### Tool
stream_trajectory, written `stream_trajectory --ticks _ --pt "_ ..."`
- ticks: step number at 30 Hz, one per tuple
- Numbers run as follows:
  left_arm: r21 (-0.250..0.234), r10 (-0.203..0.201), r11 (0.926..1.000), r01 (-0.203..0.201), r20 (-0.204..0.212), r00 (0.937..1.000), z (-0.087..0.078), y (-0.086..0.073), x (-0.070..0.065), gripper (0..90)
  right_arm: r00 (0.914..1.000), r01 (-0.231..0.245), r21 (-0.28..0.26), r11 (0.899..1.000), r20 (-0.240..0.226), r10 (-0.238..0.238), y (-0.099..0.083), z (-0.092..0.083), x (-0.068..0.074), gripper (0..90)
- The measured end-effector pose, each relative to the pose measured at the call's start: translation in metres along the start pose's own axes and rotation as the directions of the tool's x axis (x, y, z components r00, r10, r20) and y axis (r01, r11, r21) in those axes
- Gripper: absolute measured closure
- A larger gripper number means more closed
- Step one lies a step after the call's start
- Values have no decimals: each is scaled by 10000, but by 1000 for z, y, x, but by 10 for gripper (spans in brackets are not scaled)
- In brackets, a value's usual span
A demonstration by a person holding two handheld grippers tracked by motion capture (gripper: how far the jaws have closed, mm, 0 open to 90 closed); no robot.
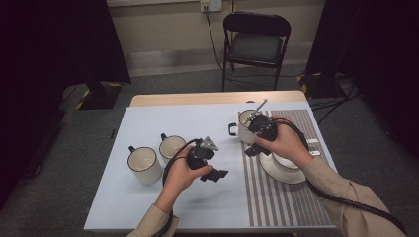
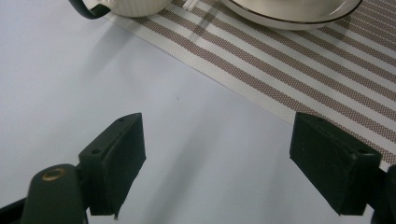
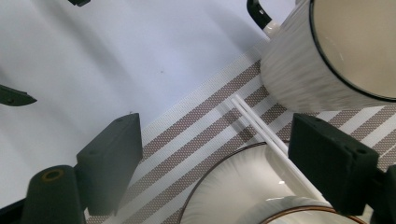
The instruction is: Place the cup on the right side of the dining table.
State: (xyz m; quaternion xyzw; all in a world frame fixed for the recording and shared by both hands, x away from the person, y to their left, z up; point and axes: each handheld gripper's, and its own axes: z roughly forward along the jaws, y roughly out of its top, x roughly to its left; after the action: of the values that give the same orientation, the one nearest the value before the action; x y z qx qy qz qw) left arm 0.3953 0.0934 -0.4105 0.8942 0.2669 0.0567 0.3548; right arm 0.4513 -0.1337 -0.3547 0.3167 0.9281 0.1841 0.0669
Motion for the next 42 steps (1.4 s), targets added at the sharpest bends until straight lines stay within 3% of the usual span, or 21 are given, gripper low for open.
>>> stream_trajectory --ticks 16,33,42 --pt "102 115 9999 -114 -97 9999 -2 -11 -3 180 9992 230 -5 9997 -319 -230 -1 10 14 177" --pt "53 -34 10000 34 117 9999 -6 -28 -3 182 9978 417 59 9991 -524 -414 -10 16 22 174" --pt "88 -139 9999 139 20 9999 -8 -38 -2 182 9963 545 154 9984 -681 -533 -15 19 27 171"
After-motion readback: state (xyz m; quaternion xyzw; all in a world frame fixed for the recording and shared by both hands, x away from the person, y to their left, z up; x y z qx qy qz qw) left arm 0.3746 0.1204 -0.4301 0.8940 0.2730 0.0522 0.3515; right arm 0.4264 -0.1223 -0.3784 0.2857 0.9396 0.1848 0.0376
